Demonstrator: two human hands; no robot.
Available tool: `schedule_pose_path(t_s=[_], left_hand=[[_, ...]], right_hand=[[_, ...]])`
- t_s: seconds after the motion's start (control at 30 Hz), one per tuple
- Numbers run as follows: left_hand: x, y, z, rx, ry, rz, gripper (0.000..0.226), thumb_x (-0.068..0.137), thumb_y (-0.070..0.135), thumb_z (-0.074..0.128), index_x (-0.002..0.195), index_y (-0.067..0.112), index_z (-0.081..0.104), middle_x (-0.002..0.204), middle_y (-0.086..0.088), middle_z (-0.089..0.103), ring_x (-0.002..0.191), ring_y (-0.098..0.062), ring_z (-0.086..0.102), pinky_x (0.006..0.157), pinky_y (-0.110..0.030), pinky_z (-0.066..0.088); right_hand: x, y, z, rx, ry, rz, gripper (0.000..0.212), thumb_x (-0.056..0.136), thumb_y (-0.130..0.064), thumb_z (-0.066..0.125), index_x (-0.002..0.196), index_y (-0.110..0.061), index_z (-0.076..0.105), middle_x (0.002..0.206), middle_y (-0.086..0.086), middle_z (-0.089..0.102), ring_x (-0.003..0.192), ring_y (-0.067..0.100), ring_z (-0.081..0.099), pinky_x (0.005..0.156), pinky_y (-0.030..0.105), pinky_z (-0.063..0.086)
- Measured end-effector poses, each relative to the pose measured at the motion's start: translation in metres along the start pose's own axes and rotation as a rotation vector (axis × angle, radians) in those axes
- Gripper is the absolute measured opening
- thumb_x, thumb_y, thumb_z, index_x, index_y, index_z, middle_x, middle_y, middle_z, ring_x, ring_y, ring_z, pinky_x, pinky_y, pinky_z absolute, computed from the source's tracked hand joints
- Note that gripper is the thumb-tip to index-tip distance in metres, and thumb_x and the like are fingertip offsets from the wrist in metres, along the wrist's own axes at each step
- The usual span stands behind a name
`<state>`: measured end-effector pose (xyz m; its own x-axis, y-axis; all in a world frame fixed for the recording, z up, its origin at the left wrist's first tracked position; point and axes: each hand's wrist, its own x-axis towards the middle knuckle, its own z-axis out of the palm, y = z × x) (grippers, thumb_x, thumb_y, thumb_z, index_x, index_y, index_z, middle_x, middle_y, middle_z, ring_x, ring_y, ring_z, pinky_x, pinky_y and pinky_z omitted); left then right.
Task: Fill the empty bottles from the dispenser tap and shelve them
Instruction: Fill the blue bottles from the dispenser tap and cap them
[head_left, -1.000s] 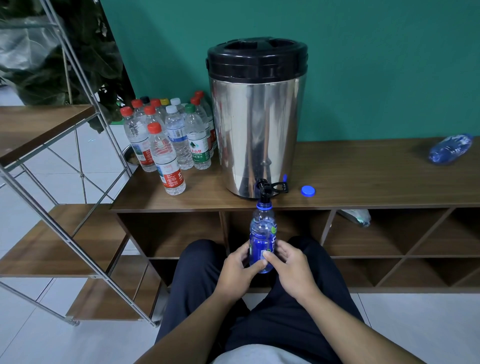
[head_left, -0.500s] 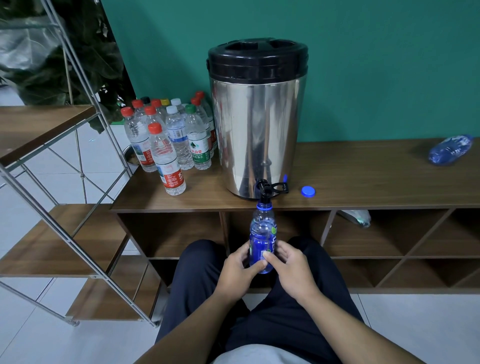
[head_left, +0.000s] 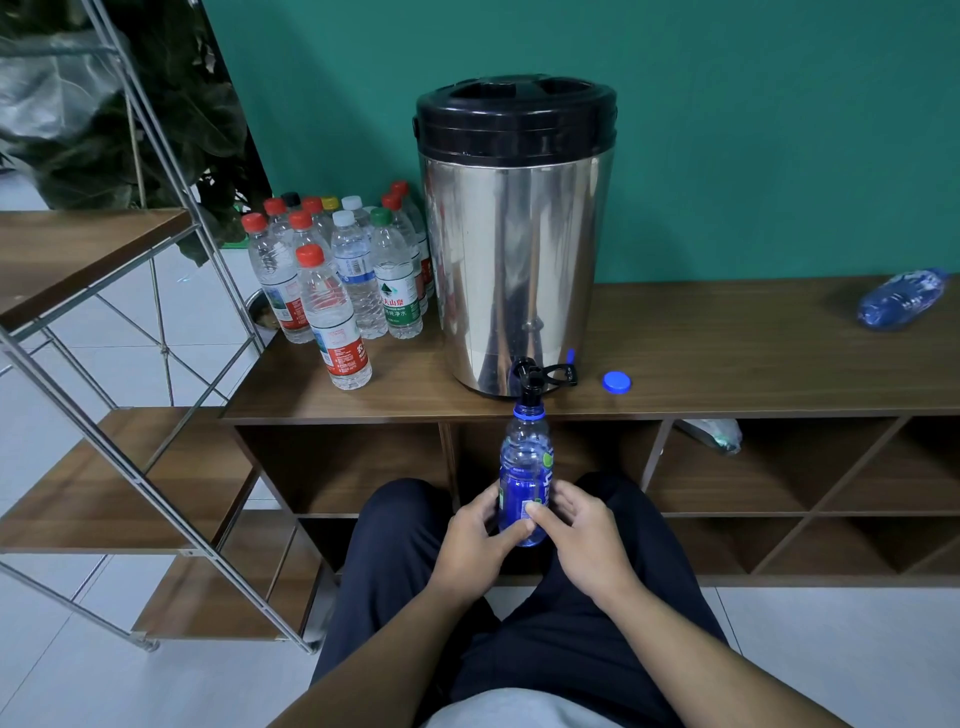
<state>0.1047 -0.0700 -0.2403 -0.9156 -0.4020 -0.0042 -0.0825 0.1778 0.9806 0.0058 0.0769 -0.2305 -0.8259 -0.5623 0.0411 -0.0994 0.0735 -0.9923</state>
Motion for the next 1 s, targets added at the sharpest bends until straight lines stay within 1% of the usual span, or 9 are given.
schedule_pose_path(t_s=[0.23, 0.33, 0.53, 0.67, 0.83, 1.0], left_hand=[[-0.0002, -0.0001, -0.0009, 0.0, -0.002, 0.005, 0.051, 0.106, 0.014, 0.078, 0.153, 0.029, 0.065, 0.141, 0.01, 0.077, 0.134, -0.011, 0.071, 0.119, -0.048, 0.055], [-0.0006, 0.0006, -0.0003, -0.004, 0.0, 0.005, 0.05, 0.106, 0.014, 0.078, 0.153, 0.028, 0.066, 0.14, 0.011, 0.077, 0.134, -0.011, 0.071, 0.119, -0.048, 0.055], [-0.0002, 0.0005, 0.0003, -0.011, 0.01, 0.02, 0.047, 0.105, 0.011, 0.078, 0.148, 0.028, 0.069, 0.138, 0.008, 0.078, 0.132, -0.014, 0.072, 0.118, -0.049, 0.056], [-0.0005, 0.0011, 0.0001, -0.015, 0.004, 0.018, 0.047, 0.106, 0.013, 0.078, 0.149, 0.029, 0.069, 0.139, 0.009, 0.078, 0.133, -0.014, 0.072, 0.118, -0.049, 0.056], [-0.0005, 0.002, -0.0005, -0.02, -0.001, 0.024, 0.048, 0.105, 0.014, 0.08, 0.149, 0.028, 0.069, 0.138, 0.01, 0.078, 0.133, -0.013, 0.071, 0.117, -0.046, 0.056], [-0.0003, 0.002, -0.0007, -0.031, 0.006, 0.022, 0.049, 0.103, 0.012, 0.082, 0.148, 0.028, 0.07, 0.137, 0.01, 0.078, 0.132, -0.012, 0.072, 0.117, -0.043, 0.057]], right_hand=[[0.0011, 0.0029, -0.0002, -0.005, -0.003, 0.001, 0.03, 0.103, -0.01, 0.075, 0.13, -0.024, 0.076, 0.122, -0.019, 0.08, 0.12, 0.0, 0.072, 0.098, 0.013, 0.054], [0.0012, 0.0025, -0.0005, -0.001, 0.0, 0.006, 0.03, 0.103, -0.009, 0.076, 0.129, -0.024, 0.076, 0.12, -0.02, 0.08, 0.119, -0.001, 0.073, 0.096, 0.011, 0.054], [0.0011, 0.0019, -0.0006, 0.003, 0.003, 0.005, 0.031, 0.103, -0.007, 0.076, 0.126, -0.027, 0.076, 0.12, -0.021, 0.08, 0.118, -0.001, 0.073, 0.095, 0.012, 0.054], [0.0004, 0.0016, -0.0005, -0.007, 0.007, 0.004, 0.031, 0.102, -0.009, 0.077, 0.127, -0.028, 0.076, 0.12, -0.023, 0.08, 0.118, -0.003, 0.072, 0.095, 0.01, 0.053], [-0.0003, 0.0, -0.0003, -0.008, 0.013, 0.003, 0.033, 0.102, -0.009, 0.077, 0.124, -0.033, 0.075, 0.119, -0.025, 0.079, 0.118, -0.004, 0.072, 0.094, 0.009, 0.052], [-0.001, -0.0012, 0.0001, 0.003, 0.015, 0.009, 0.032, 0.102, -0.008, 0.076, 0.124, -0.032, 0.075, 0.12, -0.023, 0.08, 0.117, -0.002, 0.073, 0.093, 0.01, 0.054]])
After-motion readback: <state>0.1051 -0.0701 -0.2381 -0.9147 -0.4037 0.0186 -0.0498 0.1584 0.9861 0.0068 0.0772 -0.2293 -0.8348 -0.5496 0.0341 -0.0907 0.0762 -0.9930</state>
